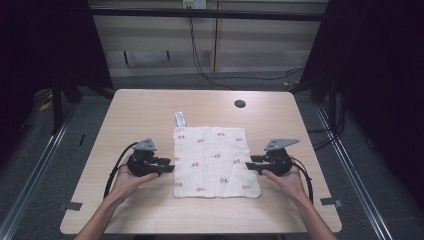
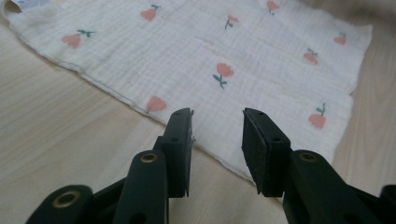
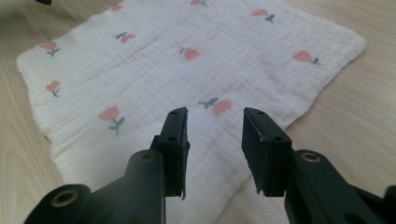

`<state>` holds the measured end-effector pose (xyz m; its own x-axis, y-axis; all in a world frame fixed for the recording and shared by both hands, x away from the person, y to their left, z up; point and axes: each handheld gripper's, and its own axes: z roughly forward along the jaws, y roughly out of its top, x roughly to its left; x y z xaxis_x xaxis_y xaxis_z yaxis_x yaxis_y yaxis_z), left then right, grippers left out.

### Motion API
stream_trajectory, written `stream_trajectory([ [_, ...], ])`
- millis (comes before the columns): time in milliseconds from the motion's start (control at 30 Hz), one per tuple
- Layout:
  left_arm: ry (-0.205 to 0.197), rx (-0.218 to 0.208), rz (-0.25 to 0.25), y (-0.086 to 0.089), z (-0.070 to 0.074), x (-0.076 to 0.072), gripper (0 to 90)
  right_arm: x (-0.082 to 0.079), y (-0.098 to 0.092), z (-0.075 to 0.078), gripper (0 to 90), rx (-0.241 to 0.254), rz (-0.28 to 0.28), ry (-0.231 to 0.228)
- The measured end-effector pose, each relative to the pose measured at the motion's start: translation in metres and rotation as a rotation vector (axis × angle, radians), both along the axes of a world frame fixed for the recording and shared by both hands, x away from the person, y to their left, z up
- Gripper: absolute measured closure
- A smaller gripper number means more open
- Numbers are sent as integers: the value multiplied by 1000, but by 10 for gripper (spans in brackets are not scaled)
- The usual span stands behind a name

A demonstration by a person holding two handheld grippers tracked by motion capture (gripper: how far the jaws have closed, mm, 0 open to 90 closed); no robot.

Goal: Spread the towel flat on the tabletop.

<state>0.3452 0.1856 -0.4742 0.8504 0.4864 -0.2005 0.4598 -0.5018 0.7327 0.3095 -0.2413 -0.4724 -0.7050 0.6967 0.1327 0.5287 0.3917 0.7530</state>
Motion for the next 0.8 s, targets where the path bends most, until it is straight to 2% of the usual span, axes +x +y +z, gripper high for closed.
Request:
stream_trajectory([
  [67, 8, -5, -8, -2, 0, 0, 618, 2, 2, -5, 608, -6, 8, 9],
  [100, 6, 8, -10, -2, 0, 0, 607, 4, 4, -8, 604, -14, 10, 13],
  [200, 3, -3, 12, -4, 2, 2, 584, 9, 9, -16, 567, -33, 12, 30],
  [333, 0, 6, 26, -15, -1, 4, 500, 14, 13, -19, 553, -32, -3, 37],
  [400, -3, 14, 12, -24, -3, 5, 517, 19, 16, -19, 552, -41, 0, 32],
  [467, -27, 12, -11, -32, -4, 3, 529, 23, 19, -22, 548, -48, -12, 30],
  [500, -19, 13, -33, -35, -4, 2, 550, 24, 19, -24, 543, -54, -6, 32],
  [533, -7, 12, -60, -39, -4, 0, 546, 25, 22, -28, 531, -90, -9, 36],
  [567, -10, 17, -80, -43, -4, -3, 541, 24, 23, -30, 531, -103, -3, 27],
  [633, -7, 23, -105, -50, -6, -6, 535, 24, 23, -29, 532, -107, -4, 31],
  [667, -8, 45, -111, -54, -8, -7, 530, 24, 24, -28, 555, -121, -10, 37],
  [700, -11, 57, -107, -56, -14, -8, 520, 22, 25, -28, 614, -145, -16, 22],
  [733, -11, 57, -107, -56, -14, -8, 522, 22, 25, -28, 614, -145, -16, 22],
  [800, -11, 61, -103, -55, -18, -8, 543, 20, 25, -27, 694, -150, -12, 20],
])
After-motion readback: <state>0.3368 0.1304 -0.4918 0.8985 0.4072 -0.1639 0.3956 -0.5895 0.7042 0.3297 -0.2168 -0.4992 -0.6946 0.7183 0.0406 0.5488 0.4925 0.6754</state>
